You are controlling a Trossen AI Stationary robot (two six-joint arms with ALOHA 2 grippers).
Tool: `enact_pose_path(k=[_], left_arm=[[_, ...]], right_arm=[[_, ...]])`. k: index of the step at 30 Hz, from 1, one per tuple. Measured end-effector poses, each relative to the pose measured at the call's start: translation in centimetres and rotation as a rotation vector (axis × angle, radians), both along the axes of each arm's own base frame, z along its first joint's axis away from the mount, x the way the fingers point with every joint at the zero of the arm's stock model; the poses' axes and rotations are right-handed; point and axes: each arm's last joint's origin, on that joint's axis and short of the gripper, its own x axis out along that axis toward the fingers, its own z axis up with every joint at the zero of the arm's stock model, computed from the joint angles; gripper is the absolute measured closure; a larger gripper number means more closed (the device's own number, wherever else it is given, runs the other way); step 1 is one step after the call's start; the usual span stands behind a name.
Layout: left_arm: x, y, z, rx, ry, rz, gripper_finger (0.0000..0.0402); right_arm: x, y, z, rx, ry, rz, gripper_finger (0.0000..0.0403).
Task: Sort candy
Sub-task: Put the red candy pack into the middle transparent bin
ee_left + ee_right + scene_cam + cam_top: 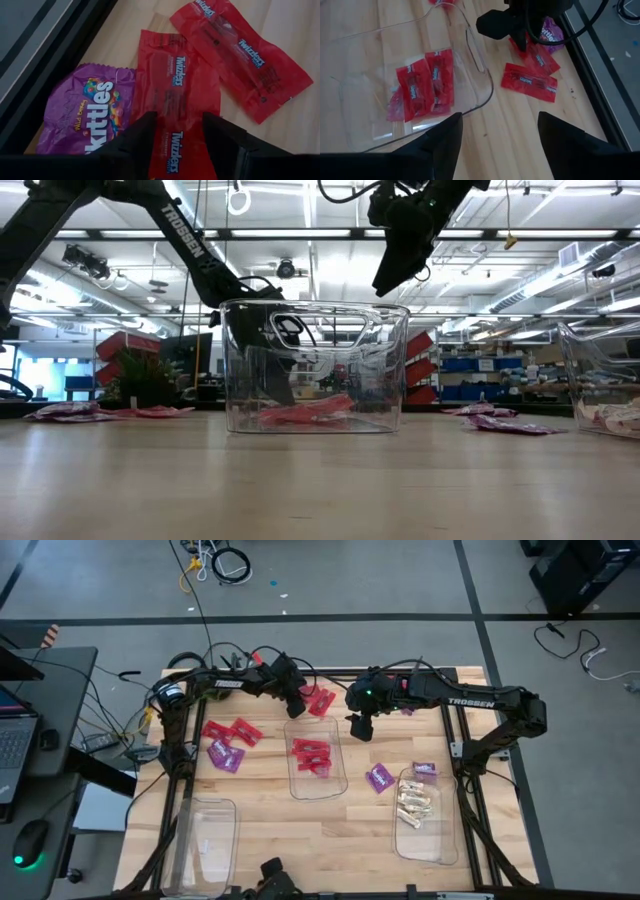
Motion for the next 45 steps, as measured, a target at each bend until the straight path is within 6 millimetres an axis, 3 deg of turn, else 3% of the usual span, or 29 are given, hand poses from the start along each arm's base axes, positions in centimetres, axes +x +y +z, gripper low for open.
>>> enact_pose_path(k=[4,10,16,22,29,32,34,38,45], left_arm=[[0.0,0.0,0.0,0.002,0.005,-0.002,0.027],[0.0,0.1,0.1,0.035,0.026,-0.025,0.0384],[0.3,0.4,1.1,0.047,0.027,-0.022,0.0399],[0.2,0.3,5.7,0.121,-0.057,-0.02,0.04],[-1.6,-1.4,12.2,0.183,-0.213,-0.062,0.0401],[-2.1,-2.3,13.3,0.153,-0.232,-0.103,0.04],[-2.1,-2.6,12.8,0.116,-0.194,-0.111,0.0395],[-1.2,-2.5,9.6,0.036,-0.114,-0.125,0.0366],[0.5,-0.4,4.4,0.01,-0.071,-0.105,0.0292]], right_arm=[[0.0,0.0,0.0,-0.001,0.001,0.001,0.0168],[0.0,0.0,0.0,0.0,0.003,0.001,0.0185],[0.0,0.0,0.0,-0.001,0.007,0.004,0.0199],[-0.3,0.0,0.2,-0.011,0.013,0.014,0.0208],[-1.4,-0.2,1.2,-0.046,-0.006,-0.014,0.021],[-1.6,-0.2,1.6,-0.051,-0.017,-0.018,0.021],[-1.6,-0.1,1.6,-0.054,-0.017,-0.014,0.0209],[-1.5,-0.2,1.5,-0.054,-0.014,-0.011,0.021],[-1.4,-0.1,1.4,-0.053,-0.015,-0.007,0.0209]])
